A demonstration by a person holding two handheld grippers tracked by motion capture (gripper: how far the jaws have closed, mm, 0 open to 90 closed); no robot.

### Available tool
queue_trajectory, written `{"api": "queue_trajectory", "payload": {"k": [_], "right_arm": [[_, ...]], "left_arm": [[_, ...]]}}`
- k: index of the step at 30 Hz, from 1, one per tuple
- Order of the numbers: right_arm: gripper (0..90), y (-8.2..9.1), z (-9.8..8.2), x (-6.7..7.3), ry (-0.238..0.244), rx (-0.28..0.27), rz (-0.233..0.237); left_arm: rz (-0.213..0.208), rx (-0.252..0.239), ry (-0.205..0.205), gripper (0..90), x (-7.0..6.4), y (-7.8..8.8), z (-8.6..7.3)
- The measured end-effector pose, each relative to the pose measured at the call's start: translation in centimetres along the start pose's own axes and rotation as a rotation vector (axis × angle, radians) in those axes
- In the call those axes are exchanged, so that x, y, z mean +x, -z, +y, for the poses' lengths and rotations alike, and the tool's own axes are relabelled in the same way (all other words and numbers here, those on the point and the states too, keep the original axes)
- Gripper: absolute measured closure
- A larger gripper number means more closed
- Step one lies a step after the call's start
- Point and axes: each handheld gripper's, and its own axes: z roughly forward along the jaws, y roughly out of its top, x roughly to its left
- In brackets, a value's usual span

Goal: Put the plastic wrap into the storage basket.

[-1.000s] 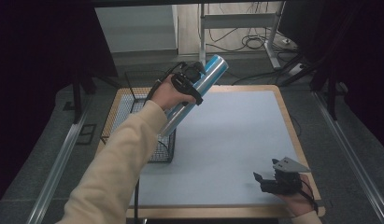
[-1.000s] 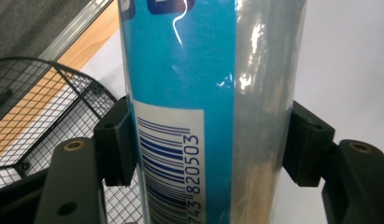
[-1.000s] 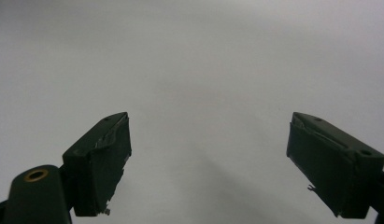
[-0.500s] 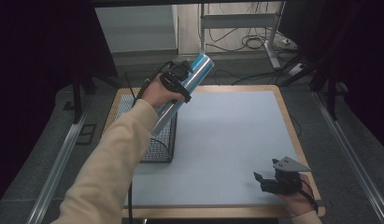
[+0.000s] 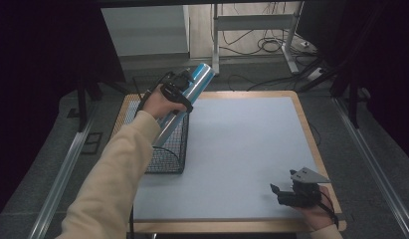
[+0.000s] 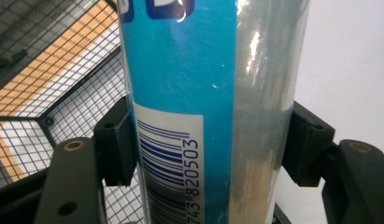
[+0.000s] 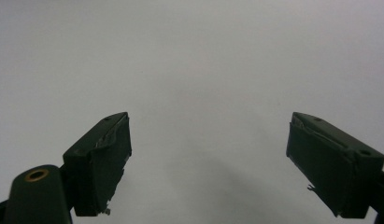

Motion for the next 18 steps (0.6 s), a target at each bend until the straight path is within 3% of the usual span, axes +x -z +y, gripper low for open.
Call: {"api": "queue_trajectory", "payload": {"k": [6, 18], "right_arm": [[14.6, 0.0, 0.0, 0.0, 0.003, 0.004, -0.001], [14.6, -0.1, -0.1, 0.0, 0.001, 0.008, -0.004]], "left_arm": [[0.009, 0.004, 0.027, 31.6, 0.8, -0.7, -0.6], [0.023, 0.019, 0.034, 31.6, 1.9, -2.1, -0.7]]}}
